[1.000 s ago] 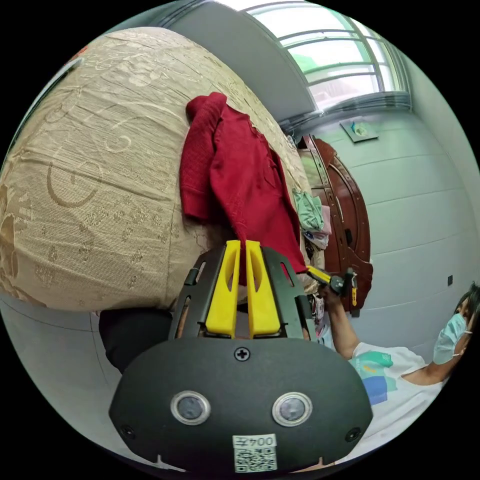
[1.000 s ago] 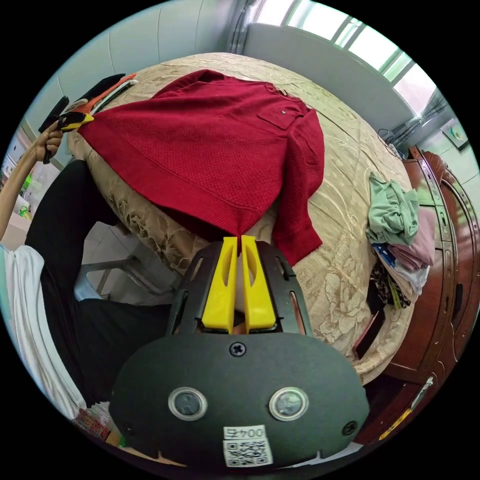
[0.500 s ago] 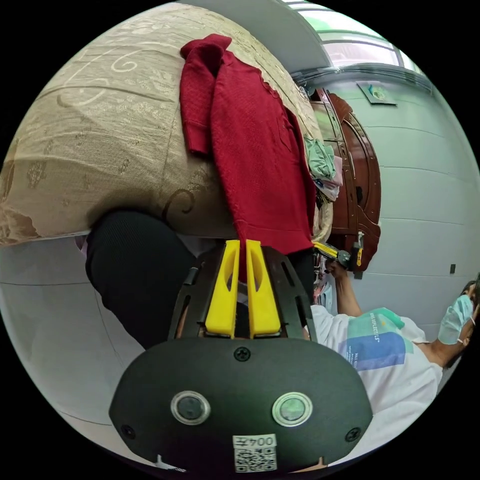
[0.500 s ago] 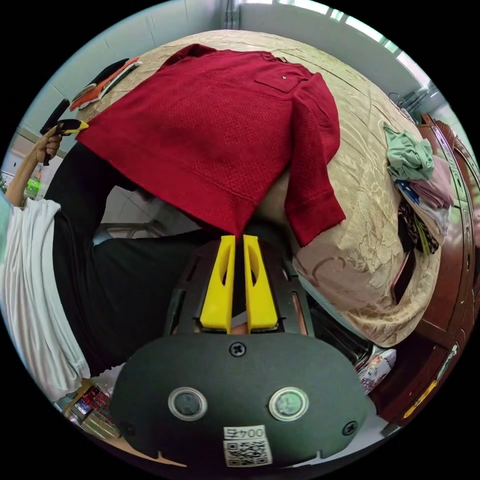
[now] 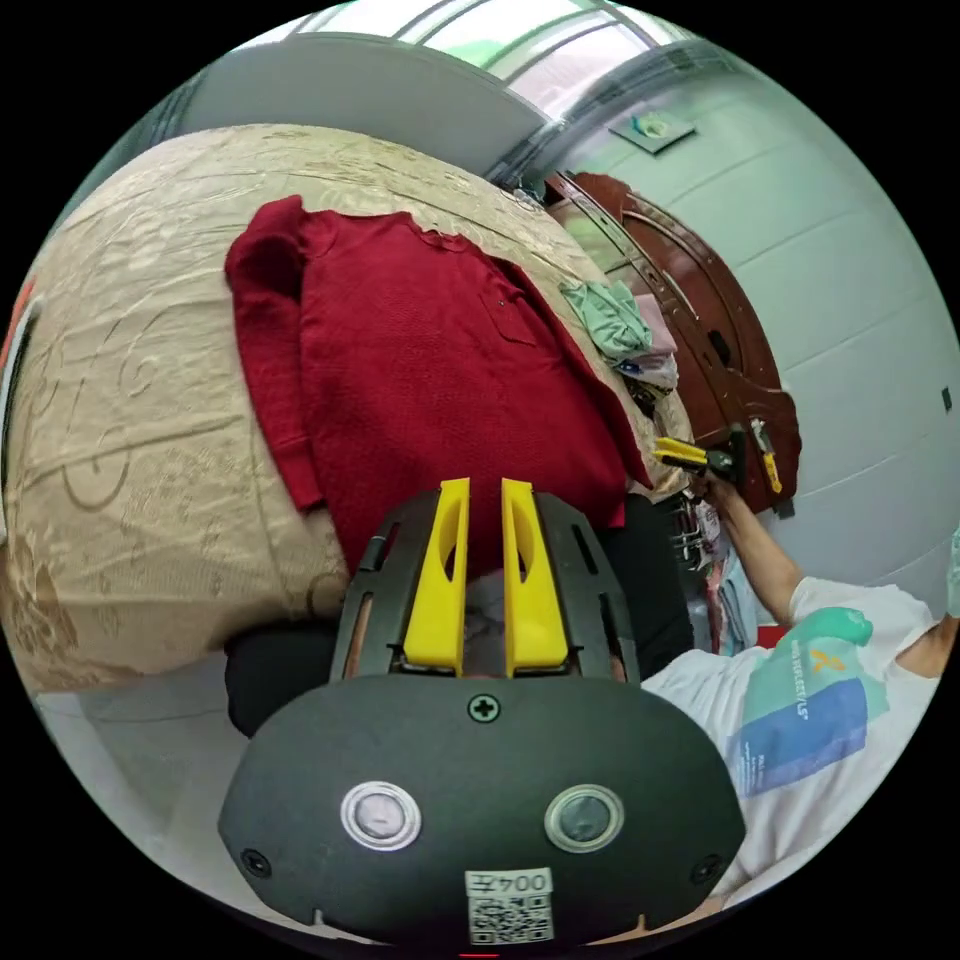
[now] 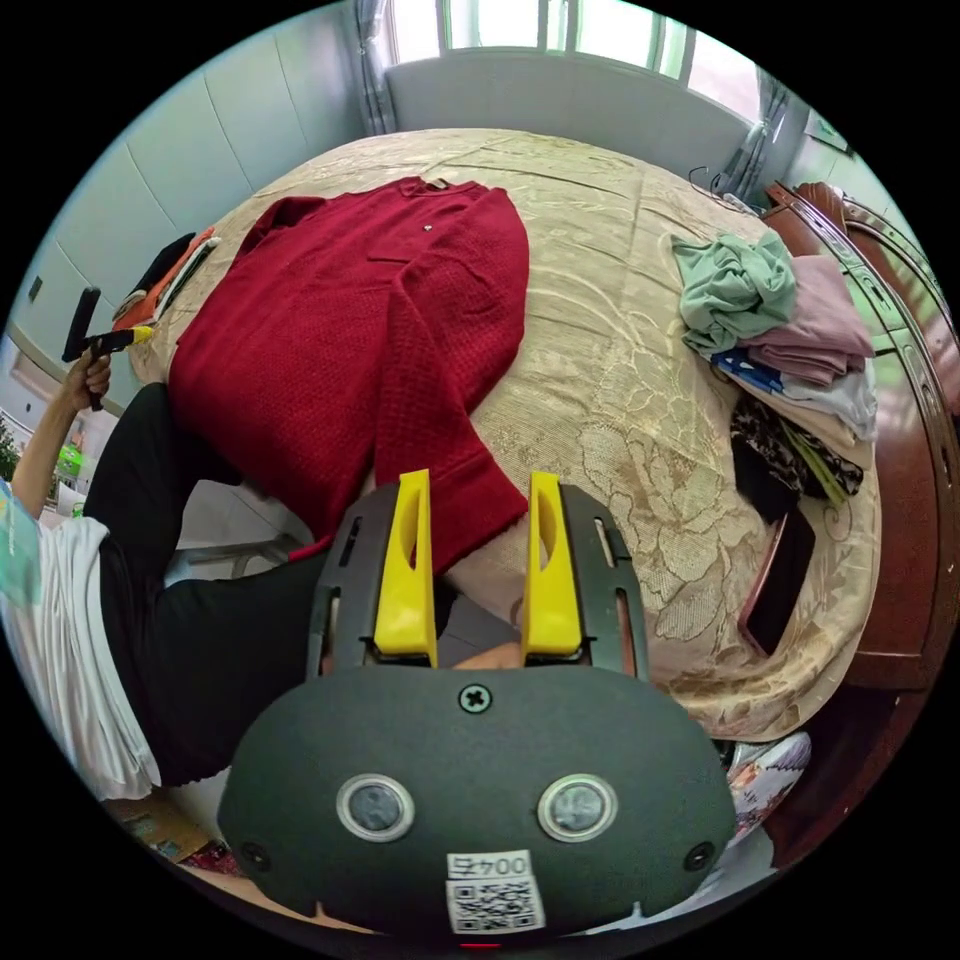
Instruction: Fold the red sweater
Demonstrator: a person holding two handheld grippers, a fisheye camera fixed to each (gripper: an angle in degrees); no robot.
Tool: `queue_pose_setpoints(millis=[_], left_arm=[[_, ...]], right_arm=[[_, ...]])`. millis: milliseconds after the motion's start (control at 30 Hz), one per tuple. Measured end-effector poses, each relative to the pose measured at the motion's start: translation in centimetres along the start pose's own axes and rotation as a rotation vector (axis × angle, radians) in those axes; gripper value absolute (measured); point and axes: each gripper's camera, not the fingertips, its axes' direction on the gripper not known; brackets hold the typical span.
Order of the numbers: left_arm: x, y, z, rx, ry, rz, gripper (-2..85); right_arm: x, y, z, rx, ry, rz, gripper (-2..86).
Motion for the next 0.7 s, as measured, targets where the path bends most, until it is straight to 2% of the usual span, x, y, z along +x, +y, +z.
queue_pose_setpoints(millis=[133,267,433,533,600,700], left_arm=[[2.8,-3.3,6.3,-0.005,-0.122,0.085,2.9],[3.0,-4.3,10.0,-0.009,-0.101,0.073,2.4],[2.8,-3.7,13.8,-0.052,-0.19,0.08,1.5],[2.4,-3.5,14.6,-0.048,-0.182,0.076,1.0],[1.9,-3.5,14.9,-0.046,-0.162,0.053,0.8],[1.0,-3.4,15.2,-0.038,-0.126,0.008,0.5]], right_arm=[[2.1,-0.1,1.3,-0.023,-0.032,-0.021,13.7],[2.9,1.5,2.3,-0.001,-0.08,-0.003,15.4],[2.5,3.2,2.9,0.068,-0.066,0.081,17.4],[1.3,3.4,2.7,0.09,0.01,0.097,13.4],[0.4,3.5,2.4,0.098,0.038,0.106,5.5],[1.2,3.1,2.1,0.072,-0.06,0.131,2.8]])
